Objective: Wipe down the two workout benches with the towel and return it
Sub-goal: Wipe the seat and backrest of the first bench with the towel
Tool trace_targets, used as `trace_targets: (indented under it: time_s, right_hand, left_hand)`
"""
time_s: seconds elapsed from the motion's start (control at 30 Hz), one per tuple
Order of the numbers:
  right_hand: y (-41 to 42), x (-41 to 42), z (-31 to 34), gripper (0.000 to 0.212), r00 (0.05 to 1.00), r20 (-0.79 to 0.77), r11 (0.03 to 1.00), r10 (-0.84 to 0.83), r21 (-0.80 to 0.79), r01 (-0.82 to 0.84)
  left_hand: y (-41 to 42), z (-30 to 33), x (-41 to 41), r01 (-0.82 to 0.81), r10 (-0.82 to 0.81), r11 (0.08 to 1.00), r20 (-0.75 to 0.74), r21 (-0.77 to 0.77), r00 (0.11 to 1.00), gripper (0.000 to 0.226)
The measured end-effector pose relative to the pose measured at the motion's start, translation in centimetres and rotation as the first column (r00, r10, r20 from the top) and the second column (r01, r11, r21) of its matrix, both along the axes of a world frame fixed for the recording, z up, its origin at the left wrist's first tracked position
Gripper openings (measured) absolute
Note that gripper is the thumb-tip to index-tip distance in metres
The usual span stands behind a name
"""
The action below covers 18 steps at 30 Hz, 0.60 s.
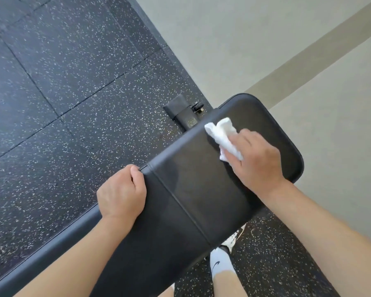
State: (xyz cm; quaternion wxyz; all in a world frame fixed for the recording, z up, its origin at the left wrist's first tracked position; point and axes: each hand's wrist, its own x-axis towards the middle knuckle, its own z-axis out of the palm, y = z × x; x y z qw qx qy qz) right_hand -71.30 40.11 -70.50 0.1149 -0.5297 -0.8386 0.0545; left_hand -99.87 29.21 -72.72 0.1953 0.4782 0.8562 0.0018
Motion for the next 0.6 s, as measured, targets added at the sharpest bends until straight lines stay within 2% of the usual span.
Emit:
trace_targets:
  time_s: [0.07,0.1,0.17,0.23,0.3,0.43,0.53,0.6]
  right_hand:
    - [2.1,-4.1,0.2,0.023,0.987,-0.035,0.987,-0.16,-0.025,0.159]
    - [2.3,-6.5,0.2,0.023,0.982,-0.042,0.983,-0.184,-0.038,0.182]
    - [0.7,-10.8,0.4,0.019,0.991,-0.056,0.992,-0.121,-0.05,0.119]
    - [-3.2,-12.3,0.5,0.01,0.993,-0.105,0.997,0.059,-0.046,-0.065]
    - [-7.2,-10.3,0.7,0.001,0.965,-0.137,0.969,0.225,-0.075,-0.237]
    - [-8.9,-1.8,0.7,0.016,0.914,-0.078,0.911,0.398,-0.086,-0.404]
    - [-4.5,2.4,0.2,0.014,0.915,0.004,0.915,0.403,-0.021,-0.403]
    - [-1.4,2.4,-0.2,0.019,0.964,0.041,0.965,0.262,0.001,-0.262]
  left_hand:
    - [0.0,0.0,0.0,-0.004,0.004,1.0,0.014,0.008,1.0,0.048]
    - [0.0,0.0,-0.1,-0.002,0.002,1.0,0.016,0.01,1.0,0.048]
    - [0.0,-0.1,-0.1,-0.002,0.002,1.0,0.009,0.01,1.0,0.048]
    - [0.0,-0.1,-0.1,0.001,-0.001,1.0,0.01,0.006,1.0,0.047]
    - [0.1,0.0,-0.1,0.003,-0.003,1.0,0.018,0.012,1.0,0.046]
    - [0.0,0.1,-0.1,0.012,-0.012,1.0,0.007,0.007,1.0,0.048]
    - [0.0,0.2,0.0,0.002,-0.003,1.0,0.009,0.005,1.0,0.048]
    - [0.1,0.3,0.0,-0.002,0.002,1.0,0.005,0.008,1.0,0.048]
